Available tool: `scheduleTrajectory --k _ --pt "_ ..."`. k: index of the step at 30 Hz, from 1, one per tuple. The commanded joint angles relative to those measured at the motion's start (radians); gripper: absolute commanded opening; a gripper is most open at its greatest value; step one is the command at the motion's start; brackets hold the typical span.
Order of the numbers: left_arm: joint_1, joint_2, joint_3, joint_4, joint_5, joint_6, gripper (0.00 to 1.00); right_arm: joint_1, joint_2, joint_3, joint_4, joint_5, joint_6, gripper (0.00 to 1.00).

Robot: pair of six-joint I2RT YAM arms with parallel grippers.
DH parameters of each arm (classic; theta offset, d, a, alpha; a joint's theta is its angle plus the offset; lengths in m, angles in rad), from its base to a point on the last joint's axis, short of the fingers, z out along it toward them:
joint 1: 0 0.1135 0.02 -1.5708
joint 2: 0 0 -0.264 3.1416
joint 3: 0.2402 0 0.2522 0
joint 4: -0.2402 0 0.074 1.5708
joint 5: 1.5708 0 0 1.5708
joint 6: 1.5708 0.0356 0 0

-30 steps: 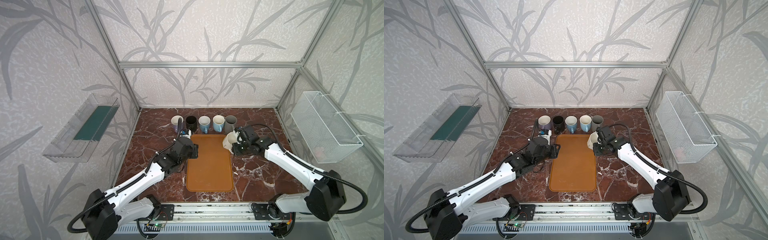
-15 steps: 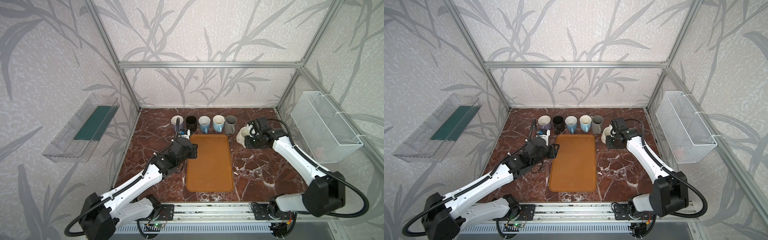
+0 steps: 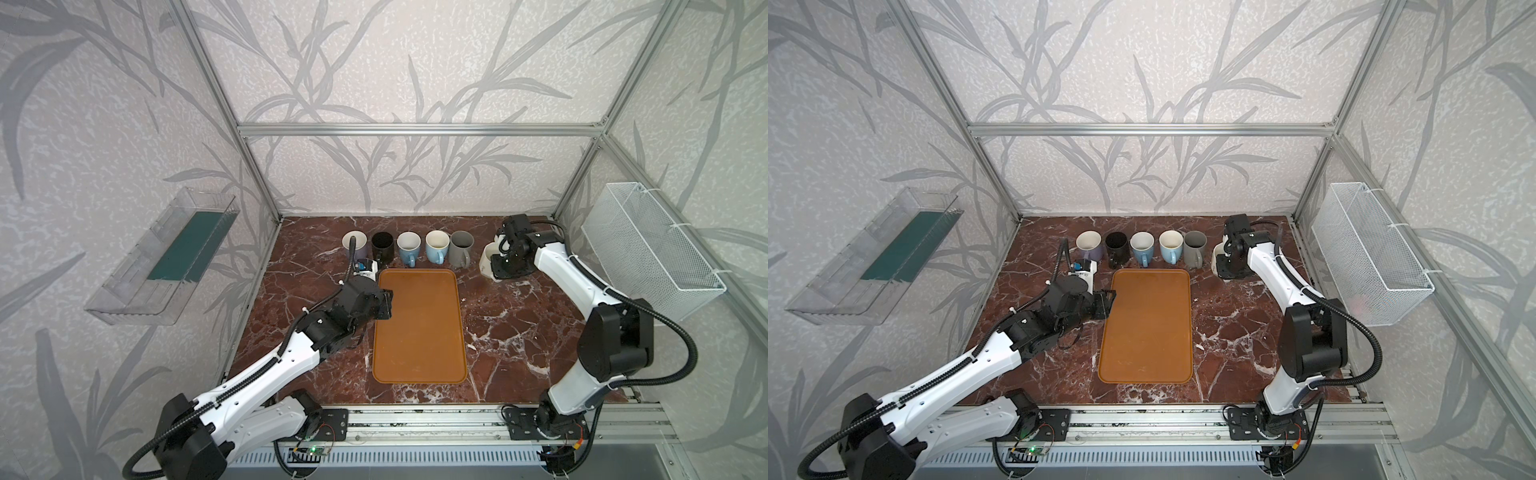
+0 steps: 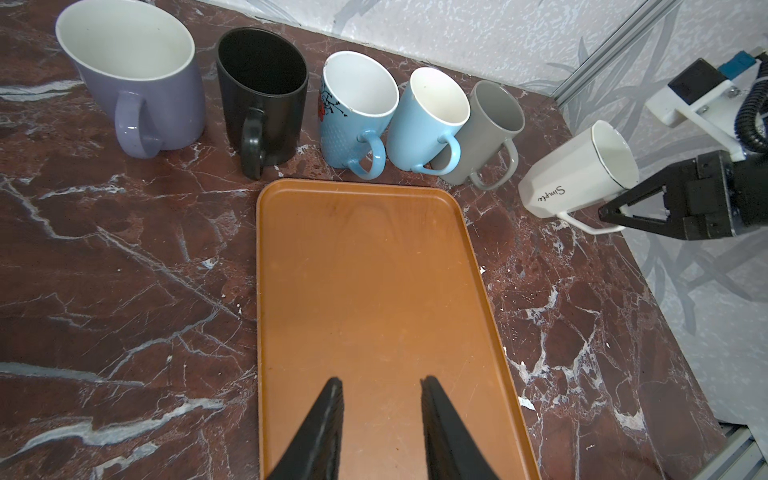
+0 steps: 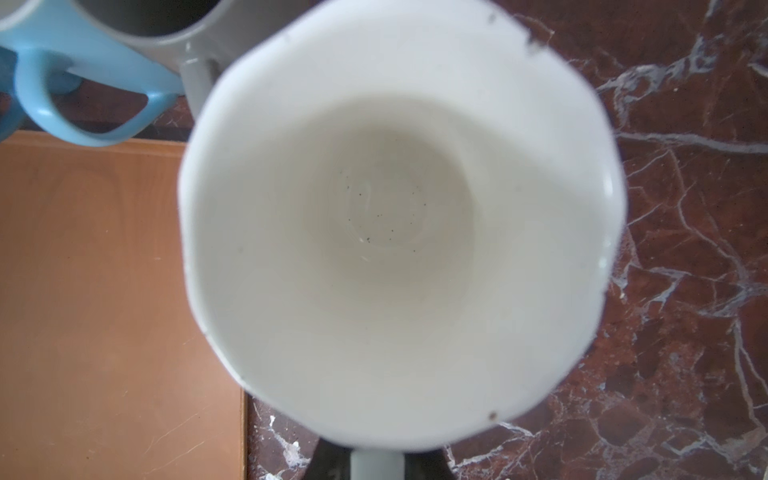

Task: Turn the mug right side up
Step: 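Carry the white mug with the right gripper beside the grey mug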

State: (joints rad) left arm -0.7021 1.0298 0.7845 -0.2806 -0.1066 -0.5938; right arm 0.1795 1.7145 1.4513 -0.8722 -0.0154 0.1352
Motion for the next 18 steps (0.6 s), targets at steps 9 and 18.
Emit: scheduleTrajectory --k 9,18 --pt "0.003 -0.020 0.021 -0.041 -0.011 0.018 0.35 -0.030 0.241 0.320 -0.115 0.029 -0.075 0.00" --pt "0.004 -0.015 0.025 -0.051 -0.021 0.021 0.35 -0.048 0.377 0.501 -0.191 0.004 -0.089 0.00"
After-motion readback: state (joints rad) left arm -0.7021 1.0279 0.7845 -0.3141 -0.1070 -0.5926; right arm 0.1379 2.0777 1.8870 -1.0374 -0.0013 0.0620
